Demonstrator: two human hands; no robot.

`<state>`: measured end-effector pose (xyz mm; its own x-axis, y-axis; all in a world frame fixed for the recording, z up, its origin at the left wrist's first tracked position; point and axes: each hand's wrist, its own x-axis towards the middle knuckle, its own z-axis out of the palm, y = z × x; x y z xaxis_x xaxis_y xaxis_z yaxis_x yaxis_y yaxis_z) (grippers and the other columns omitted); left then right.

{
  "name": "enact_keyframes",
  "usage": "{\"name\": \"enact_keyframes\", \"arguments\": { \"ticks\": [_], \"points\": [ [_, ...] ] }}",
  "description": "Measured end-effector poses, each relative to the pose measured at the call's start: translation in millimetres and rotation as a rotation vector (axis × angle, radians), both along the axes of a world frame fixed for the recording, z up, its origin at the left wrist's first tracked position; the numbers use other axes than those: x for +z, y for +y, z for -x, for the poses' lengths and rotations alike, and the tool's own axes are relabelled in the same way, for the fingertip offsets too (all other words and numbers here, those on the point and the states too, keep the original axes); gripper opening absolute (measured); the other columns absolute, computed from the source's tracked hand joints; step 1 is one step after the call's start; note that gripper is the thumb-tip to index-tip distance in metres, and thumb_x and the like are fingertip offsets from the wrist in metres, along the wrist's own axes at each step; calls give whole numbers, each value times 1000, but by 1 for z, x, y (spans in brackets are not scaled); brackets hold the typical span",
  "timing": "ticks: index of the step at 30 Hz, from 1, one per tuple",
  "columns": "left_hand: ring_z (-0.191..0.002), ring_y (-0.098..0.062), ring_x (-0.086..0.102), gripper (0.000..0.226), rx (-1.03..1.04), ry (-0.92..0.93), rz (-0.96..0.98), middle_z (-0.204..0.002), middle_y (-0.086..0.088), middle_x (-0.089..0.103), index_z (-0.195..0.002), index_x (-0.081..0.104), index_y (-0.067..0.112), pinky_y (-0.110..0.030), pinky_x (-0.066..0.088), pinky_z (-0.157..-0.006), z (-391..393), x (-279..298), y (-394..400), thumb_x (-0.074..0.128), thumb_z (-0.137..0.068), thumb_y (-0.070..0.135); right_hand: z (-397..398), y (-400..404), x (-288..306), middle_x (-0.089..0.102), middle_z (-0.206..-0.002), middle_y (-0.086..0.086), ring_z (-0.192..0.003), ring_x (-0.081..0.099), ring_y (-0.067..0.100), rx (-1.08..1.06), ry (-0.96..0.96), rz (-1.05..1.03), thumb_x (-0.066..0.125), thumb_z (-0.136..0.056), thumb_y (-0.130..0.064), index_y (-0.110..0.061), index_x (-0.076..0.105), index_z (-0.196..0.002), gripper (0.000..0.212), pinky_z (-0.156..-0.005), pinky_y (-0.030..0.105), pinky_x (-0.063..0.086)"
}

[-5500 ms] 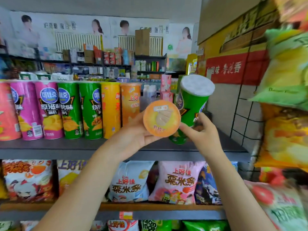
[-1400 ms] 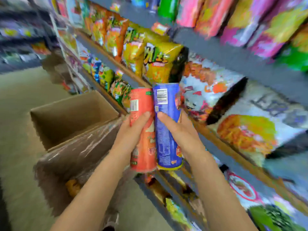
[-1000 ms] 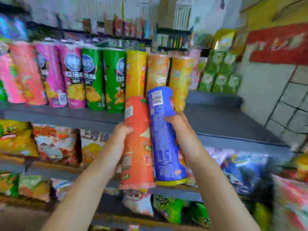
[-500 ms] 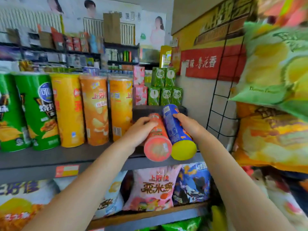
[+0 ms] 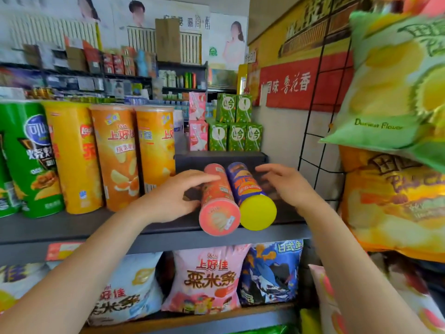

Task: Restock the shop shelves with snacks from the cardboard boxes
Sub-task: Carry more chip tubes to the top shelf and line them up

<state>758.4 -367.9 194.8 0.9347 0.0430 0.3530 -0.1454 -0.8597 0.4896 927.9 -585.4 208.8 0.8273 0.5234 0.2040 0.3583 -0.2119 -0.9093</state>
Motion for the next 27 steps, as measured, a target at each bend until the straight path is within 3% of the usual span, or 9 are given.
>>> {"name": "enact_keyframes", "arguments": {
  "ticks": [4,8,11,14,17,20,23,25,27],
  "points": [
    [-141,9,16,93,-44,124,-152,-154,24,21,-149,31,47,-14,20,-110,5,7,0,85,-76,27,6,-3,-10,72,-106,-1,-85,71,12,115,-36,-38,51,-103,-27,-24,70,-116,23,-71,27,57],
    [-143,8,13,110,-35,73,-204,-156,24,20,-150,30,44,-14,14,-112,2,6,-8,93,-61,37,11,0,-14,69,-124,-1,-106,69,16,166,34,-77,55,-97,-44,-29,72,-117,30,-100,40,53],
    [-144,9,17,106,-85,-55,-135,-156,20,27,-145,37,46,-8,14,-112,-2,0,-11,93,-55,45,14,-2,-10,72,-113,6,-89,72,17,174,206,-158,45,-101,-49,-30,73,-111,36,-83,33,57],
    [-136,11,31,96,-60,-115,133,-148,26,36,-134,41,61,-27,33,-116,-3,1,-15,92,-55,46,16,-7,-7,75,-109,10,-87,71,22,186,416,-332,39,-101,-53,-19,67,-124,50,-70,32,56],
    [-118,8,50,75,-8,-160,307,-128,37,48,-120,41,71,-27,47,-103,-7,9,-27,85,-61,58,22,-6,-1,72,-111,18,-85,71,31,209,496,-477,40,-98,-61,-17,58,-132,59,-56,37,58],
    [-114,12,52,80,34,-252,394,-125,35,50,-131,38,54,-16,46,-95,-13,20,-37,61,-61,87,29,0,4,66,-103,24,-72,66,29,258,440,-514,31,-96,-68,-14,57,-132,70,-53,35,58],
    [-97,24,52,81,89,-366,518,-116,33,53,-138,40,35,-2,42,-80,-19,33,-44,47,-75,85,37,8,13,62,-101,14,-69,58,19,317,321,-487,34,-80,-77,-11,62,-123,83,-56,30,55],
    [-87,23,51,61,151,-409,606,-106,32,52,-131,41,35,-3,40,-73,-22,41,-50,40,-81,71,38,14,18,63,-94,5,-69,57,13,315,165,-431,51,-82,-71,-17,63,-112,63,-60,28,51],
    [-89,16,52,52,201,-450,673,-103,29,53,-125,42,37,-11,41,-76,-27,45,-51,36,-83,66,36,19,21,67,-84,-10,-66,59,2,290,-1,-362,67,-90,-45,-23,63,-109,29,-61,24,48]
  ]
}}
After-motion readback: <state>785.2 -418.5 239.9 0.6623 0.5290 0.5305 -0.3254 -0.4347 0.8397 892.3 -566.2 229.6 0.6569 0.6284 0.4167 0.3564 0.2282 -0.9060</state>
